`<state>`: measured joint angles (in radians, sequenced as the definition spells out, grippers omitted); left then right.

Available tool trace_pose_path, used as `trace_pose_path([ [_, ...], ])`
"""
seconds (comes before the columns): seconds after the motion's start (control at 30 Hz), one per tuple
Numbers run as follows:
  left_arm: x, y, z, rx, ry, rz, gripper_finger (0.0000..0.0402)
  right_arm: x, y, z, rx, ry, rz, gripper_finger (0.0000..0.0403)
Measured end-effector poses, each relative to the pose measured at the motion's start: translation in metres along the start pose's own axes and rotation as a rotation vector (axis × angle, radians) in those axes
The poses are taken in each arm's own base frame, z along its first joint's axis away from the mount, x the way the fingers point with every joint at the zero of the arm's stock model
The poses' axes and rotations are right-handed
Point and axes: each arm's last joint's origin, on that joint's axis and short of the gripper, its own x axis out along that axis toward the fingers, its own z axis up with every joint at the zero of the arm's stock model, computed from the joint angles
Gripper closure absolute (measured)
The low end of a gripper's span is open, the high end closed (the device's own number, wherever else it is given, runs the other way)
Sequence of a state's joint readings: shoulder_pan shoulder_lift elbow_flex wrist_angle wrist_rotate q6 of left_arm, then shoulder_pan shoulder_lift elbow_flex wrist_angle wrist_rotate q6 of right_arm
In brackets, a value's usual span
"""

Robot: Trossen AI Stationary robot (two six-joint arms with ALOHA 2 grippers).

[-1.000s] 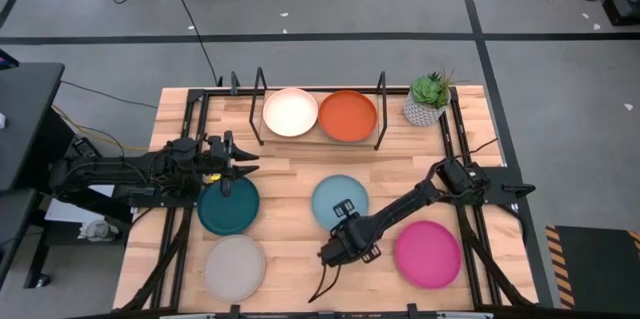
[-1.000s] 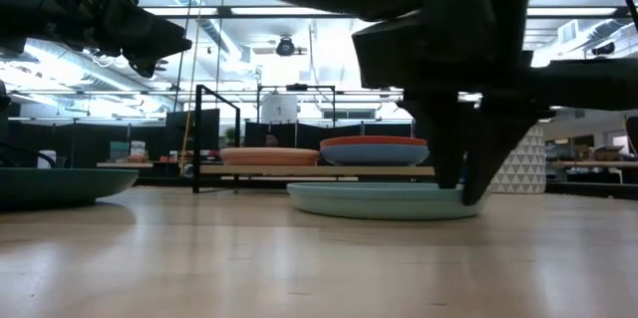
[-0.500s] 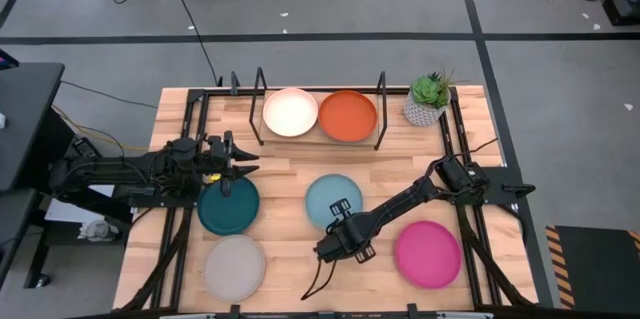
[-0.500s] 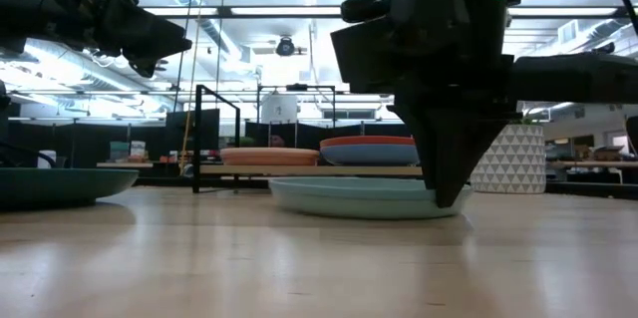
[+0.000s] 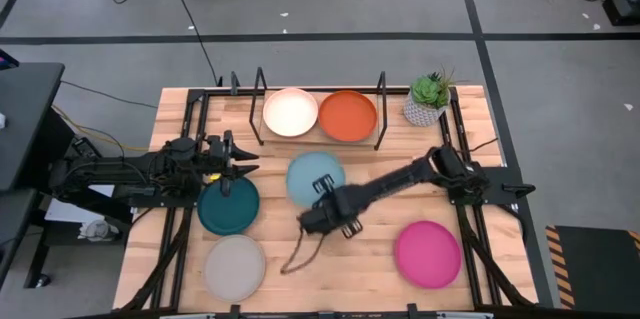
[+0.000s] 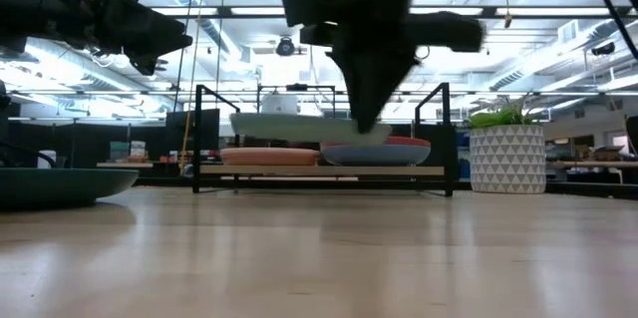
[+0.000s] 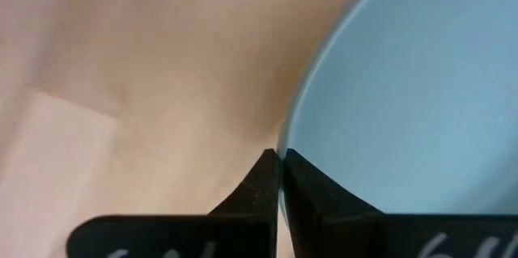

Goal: Place and stack plates onto a shelf
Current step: Stack the light blue plate on top of the light orange plate on the shelf

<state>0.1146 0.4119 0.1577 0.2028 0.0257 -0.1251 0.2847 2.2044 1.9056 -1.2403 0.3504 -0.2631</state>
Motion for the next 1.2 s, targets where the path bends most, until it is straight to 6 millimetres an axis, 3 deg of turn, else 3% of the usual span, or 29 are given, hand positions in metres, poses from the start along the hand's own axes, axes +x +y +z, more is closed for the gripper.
trace_pose_path([
  [0.4, 0.000, 0.000, -0.001, -0.023, 0.015, 0.001, 0.0260, 0.004, -0.117, -0.030, 0.068, -0.109, -0.009, 0.0389],
  [0.67, 0.000, 0.000, -0.002, -0.029, 0.022, 0.002, 0.0260, 0.020, -0.173, -0.049, 0.017, -0.233, -0.083, 0.0389],
  [0.9, 0.000, 0.000, -0.002, -0.022, 0.022, 0.002, 0.0260, 0.032, -0.207, -0.072, 0.060, -0.287, -0.092, 0.0390],
  [1.2, 0.000, 0.000, -0.002, -0.021, 0.021, 0.001, 0.0260, 0.047, -0.229, -0.090, 0.119, -0.369, -0.064, 0.0389],
])
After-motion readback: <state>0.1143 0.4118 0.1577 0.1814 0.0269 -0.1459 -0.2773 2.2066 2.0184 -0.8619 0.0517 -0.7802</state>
